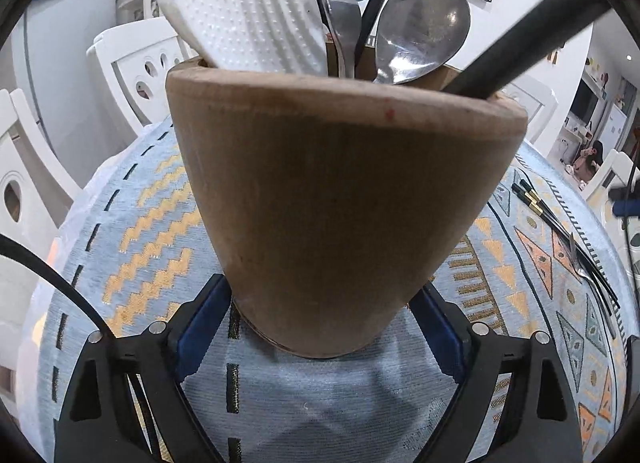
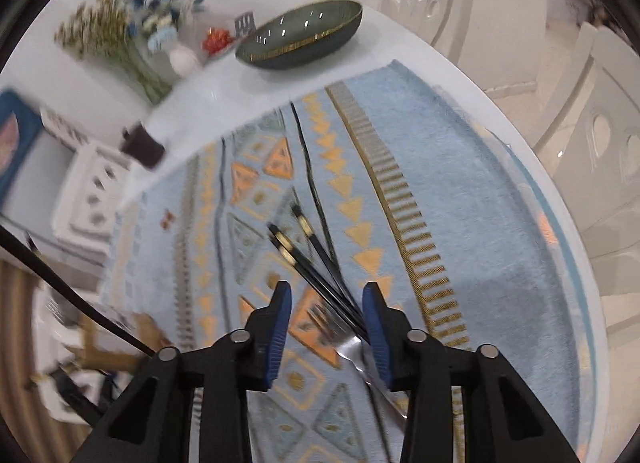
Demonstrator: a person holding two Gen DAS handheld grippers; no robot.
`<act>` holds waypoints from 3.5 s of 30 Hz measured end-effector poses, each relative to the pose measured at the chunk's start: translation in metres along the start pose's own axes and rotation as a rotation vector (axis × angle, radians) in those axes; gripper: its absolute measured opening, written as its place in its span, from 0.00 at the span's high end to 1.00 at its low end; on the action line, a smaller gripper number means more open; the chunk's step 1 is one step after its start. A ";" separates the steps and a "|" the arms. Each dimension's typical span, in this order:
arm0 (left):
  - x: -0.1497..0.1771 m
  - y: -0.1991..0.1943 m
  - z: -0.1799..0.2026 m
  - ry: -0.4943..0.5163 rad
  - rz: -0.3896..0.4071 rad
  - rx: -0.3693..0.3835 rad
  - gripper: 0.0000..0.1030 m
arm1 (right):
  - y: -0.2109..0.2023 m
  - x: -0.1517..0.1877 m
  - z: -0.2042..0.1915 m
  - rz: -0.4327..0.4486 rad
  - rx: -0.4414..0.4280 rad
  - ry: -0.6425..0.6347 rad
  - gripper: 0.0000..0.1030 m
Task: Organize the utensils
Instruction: 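Move the right gripper to the chopsticks and grasp a silver fork beside them, then lift the silver fork with the right gripper and drop it into the wooden holder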
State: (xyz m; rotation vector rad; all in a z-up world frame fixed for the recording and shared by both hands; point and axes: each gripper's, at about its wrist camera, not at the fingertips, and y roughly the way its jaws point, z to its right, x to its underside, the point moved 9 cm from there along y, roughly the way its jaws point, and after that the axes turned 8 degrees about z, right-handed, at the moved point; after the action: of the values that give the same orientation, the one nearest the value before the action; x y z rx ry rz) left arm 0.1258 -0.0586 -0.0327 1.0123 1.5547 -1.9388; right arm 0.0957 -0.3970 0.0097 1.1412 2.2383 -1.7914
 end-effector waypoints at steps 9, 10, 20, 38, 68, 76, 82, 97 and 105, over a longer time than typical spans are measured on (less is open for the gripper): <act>0.000 0.000 -0.004 -0.007 -0.001 0.007 0.13 | 0.029 0.066 -0.001 -0.243 0.033 -0.179 0.70; 0.000 0.001 -0.005 -0.010 -0.002 0.010 0.13 | 0.033 0.068 0.003 -0.248 0.060 -0.197 0.70; 0.004 0.007 -0.016 -0.045 -0.020 0.041 0.11 | 0.058 0.068 0.019 -0.320 0.124 -0.162 0.81; 0.001 0.011 -0.021 -0.052 -0.023 0.047 0.10 | 0.036 0.076 -0.030 -0.278 0.049 -0.272 0.80; 0.002 0.010 -0.023 -0.065 -0.032 0.058 0.09 | 0.059 0.100 -0.035 -0.406 0.084 -0.147 0.95; 0.002 0.010 -0.023 -0.066 -0.032 0.059 0.09 | 0.081 0.085 -0.044 -0.386 0.088 -0.156 0.94; 0.002 0.010 -0.024 -0.069 -0.034 0.062 0.09 | 0.084 0.074 -0.054 -0.308 0.064 -0.124 0.96; 0.002 0.011 -0.025 -0.071 -0.035 0.063 0.09 | -0.013 0.029 -0.133 -0.014 -0.347 -0.144 0.97; 0.002 0.011 -0.025 -0.072 -0.035 0.063 0.09 | -0.087 -0.034 -0.225 0.186 -0.557 -0.206 0.97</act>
State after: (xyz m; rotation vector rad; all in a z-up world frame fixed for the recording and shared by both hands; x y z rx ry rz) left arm 0.1390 -0.0372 -0.0435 0.9355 1.4902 -2.0370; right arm 0.1585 -0.2244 0.1701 0.9565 2.2073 -1.0562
